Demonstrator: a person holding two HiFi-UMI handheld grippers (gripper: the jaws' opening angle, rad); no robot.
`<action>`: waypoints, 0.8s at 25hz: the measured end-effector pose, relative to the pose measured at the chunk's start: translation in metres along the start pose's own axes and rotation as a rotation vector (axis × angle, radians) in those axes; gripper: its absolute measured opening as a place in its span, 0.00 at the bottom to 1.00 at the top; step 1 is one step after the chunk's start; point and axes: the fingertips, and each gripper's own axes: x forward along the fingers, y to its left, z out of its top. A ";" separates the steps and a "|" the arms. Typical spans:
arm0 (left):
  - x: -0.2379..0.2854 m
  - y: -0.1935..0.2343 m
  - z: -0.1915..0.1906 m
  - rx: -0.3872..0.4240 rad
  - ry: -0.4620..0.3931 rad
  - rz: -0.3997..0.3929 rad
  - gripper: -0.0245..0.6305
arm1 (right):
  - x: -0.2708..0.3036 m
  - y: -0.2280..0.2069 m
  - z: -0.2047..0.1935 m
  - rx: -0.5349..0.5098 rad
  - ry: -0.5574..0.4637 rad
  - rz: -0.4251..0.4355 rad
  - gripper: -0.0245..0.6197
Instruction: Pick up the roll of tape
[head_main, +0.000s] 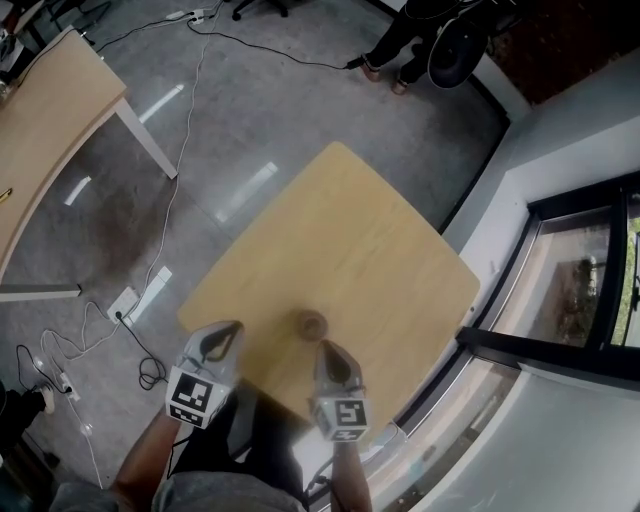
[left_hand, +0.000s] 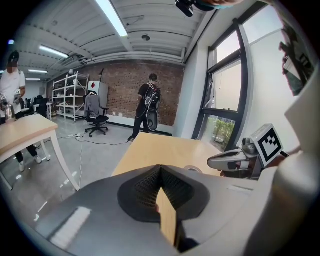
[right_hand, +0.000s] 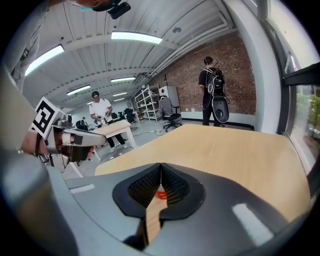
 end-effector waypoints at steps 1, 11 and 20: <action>0.001 0.000 -0.002 -0.005 0.003 0.001 0.04 | 0.002 -0.002 -0.003 -0.001 0.004 0.006 0.07; 0.003 0.004 -0.018 -0.030 0.042 0.012 0.04 | 0.022 -0.003 -0.019 -0.018 0.047 0.056 0.38; 0.006 0.012 -0.023 -0.055 0.041 0.032 0.04 | 0.038 -0.003 -0.020 -0.021 0.041 0.055 0.58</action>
